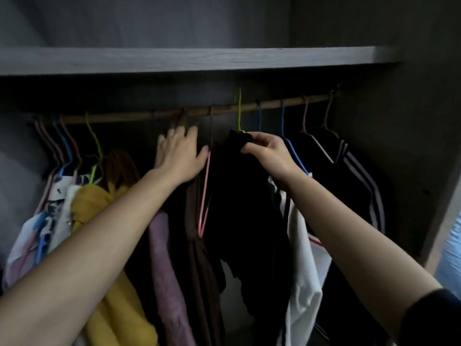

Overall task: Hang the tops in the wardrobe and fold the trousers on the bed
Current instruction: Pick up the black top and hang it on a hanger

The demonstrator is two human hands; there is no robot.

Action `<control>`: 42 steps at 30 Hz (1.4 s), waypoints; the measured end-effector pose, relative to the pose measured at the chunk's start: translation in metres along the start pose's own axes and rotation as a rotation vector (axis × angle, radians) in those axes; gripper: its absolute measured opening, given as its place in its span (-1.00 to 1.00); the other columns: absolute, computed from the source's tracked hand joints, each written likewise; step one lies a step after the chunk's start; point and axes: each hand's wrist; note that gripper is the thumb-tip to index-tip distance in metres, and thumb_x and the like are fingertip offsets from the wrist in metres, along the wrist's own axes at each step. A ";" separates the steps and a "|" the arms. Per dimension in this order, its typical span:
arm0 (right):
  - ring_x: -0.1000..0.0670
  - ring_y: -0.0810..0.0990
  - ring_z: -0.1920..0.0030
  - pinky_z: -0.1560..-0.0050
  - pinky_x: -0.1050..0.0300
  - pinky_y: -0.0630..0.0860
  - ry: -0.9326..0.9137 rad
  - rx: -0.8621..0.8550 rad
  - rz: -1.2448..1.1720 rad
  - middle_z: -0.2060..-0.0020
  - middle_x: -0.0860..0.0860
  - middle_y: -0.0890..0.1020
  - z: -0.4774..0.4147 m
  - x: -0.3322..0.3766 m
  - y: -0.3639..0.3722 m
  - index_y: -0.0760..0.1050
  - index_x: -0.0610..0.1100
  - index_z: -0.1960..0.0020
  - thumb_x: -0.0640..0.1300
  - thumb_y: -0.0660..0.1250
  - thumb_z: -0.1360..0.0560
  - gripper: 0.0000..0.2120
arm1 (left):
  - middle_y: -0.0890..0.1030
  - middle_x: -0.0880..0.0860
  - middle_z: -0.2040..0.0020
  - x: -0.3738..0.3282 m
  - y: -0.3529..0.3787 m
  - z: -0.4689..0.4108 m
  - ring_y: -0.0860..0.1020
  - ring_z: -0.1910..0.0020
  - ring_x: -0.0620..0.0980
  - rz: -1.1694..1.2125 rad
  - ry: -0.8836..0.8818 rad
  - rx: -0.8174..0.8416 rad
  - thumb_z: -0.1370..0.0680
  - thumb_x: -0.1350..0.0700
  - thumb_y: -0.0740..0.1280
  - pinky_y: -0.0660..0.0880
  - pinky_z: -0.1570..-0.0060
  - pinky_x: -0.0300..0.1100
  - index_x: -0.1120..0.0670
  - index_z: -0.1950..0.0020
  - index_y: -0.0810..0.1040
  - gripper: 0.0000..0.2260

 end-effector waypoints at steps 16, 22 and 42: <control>0.08 0.60 -0.21 -0.36 -0.01 0.47 -0.069 0.031 0.235 -0.15 0.05 0.67 -0.050 -0.102 -0.002 0.52 -0.09 -0.36 -0.18 0.31 -0.57 -0.64 | 0.01 0.06 -0.62 0.002 0.046 -0.054 -0.03 -0.59 0.08 0.050 -0.062 -0.051 -0.47 -0.10 0.33 -0.01 -0.47 0.24 0.06 -0.59 0.10 -0.24; 0.00 0.47 -0.38 -0.33 0.27 0.31 -0.057 0.010 0.525 -0.33 -0.03 0.56 -0.013 -0.092 -0.007 0.37 -0.11 -0.49 -0.10 0.30 -0.61 -0.55 | 0.03 0.11 -0.61 -0.009 0.026 -0.032 0.15 -0.53 0.19 0.112 -0.163 0.065 -0.54 -0.12 0.27 0.18 -0.44 0.21 0.13 -0.59 0.10 -0.29; 0.00 0.51 -0.29 -0.24 0.14 0.43 0.107 -0.222 0.970 -0.32 0.01 0.54 0.290 -0.082 -0.041 0.40 -0.07 -0.46 -0.04 0.18 -0.64 -0.60 | 0.01 0.08 -0.62 -0.106 0.026 0.293 0.17 -0.54 0.10 0.610 0.029 0.348 -0.61 0.15 0.20 0.27 -0.44 -0.01 0.18 -0.60 0.04 -0.40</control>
Point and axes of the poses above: each hand's wrist, its own z-axis away from the middle knuckle, its own y-axis out of the palm, x = y × z
